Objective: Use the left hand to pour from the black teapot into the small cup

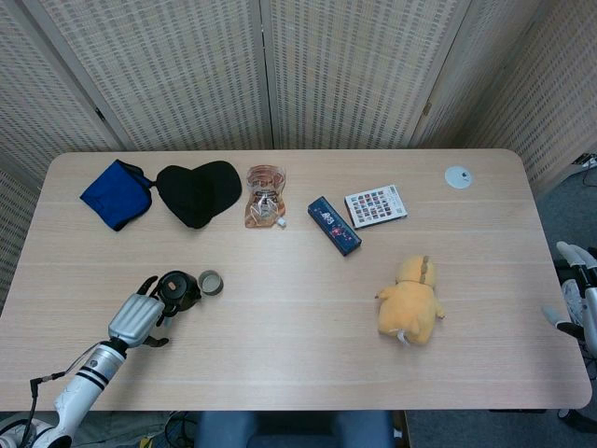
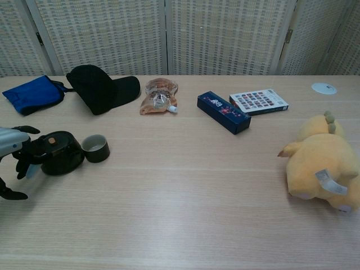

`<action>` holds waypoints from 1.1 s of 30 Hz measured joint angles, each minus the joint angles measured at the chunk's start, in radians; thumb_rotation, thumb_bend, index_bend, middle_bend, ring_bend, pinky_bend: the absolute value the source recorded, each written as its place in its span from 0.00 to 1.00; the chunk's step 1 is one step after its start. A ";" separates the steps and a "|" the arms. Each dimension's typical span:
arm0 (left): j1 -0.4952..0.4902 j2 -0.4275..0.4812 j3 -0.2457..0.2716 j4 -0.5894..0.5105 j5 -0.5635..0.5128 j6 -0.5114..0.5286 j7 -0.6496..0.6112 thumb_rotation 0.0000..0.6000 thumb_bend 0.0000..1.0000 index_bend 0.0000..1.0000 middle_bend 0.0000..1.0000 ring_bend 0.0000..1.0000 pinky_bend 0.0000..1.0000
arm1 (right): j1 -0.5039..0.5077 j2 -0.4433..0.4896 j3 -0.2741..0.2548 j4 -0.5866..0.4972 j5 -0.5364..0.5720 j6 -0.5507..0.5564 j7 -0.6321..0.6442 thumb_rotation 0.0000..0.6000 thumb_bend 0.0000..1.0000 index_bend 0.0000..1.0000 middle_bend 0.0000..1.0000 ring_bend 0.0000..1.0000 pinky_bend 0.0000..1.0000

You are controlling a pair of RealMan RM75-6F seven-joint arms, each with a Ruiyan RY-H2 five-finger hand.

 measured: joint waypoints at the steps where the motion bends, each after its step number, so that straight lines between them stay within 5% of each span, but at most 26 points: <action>1: -0.001 0.000 -0.001 0.000 -0.001 -0.002 -0.001 1.00 0.15 0.69 0.69 0.60 0.00 | 0.001 -0.001 0.001 0.001 0.000 -0.001 0.000 1.00 0.02 0.16 0.19 0.12 0.14; 13: -0.012 -0.006 -0.014 0.023 0.018 0.009 -0.054 0.98 0.14 0.85 0.88 0.77 0.00 | 0.011 -0.008 0.007 0.008 0.001 -0.008 0.004 1.00 0.02 0.16 0.19 0.12 0.14; 14: -0.015 -0.005 -0.016 0.024 0.018 0.006 -0.060 0.94 0.14 0.86 0.89 0.78 0.00 | 0.012 -0.009 0.007 0.009 0.001 -0.009 0.004 1.00 0.02 0.16 0.19 0.12 0.14; 19: -0.021 -0.002 -0.028 0.017 0.009 -0.002 -0.096 0.35 0.10 0.91 0.95 0.83 0.00 | 0.013 -0.012 0.008 0.013 0.001 -0.008 0.008 1.00 0.02 0.16 0.19 0.12 0.14; 22: -0.024 -0.001 -0.038 0.013 0.001 -0.004 -0.131 0.15 0.08 0.93 0.97 0.85 0.00 | 0.013 -0.013 0.010 0.016 0.002 -0.007 0.010 1.00 0.02 0.16 0.19 0.12 0.14; 27: -0.027 -0.005 -0.054 0.020 -0.009 0.003 -0.144 0.02 0.07 0.94 0.98 0.86 0.00 | 0.010 -0.014 0.009 0.020 0.006 -0.005 0.013 1.00 0.02 0.16 0.19 0.12 0.14; 33: -0.021 -0.026 -0.076 0.025 -0.032 0.030 -0.138 0.02 0.07 0.98 1.00 0.88 0.00 | 0.001 -0.012 0.009 0.022 0.012 0.003 0.018 1.00 0.02 0.16 0.19 0.12 0.14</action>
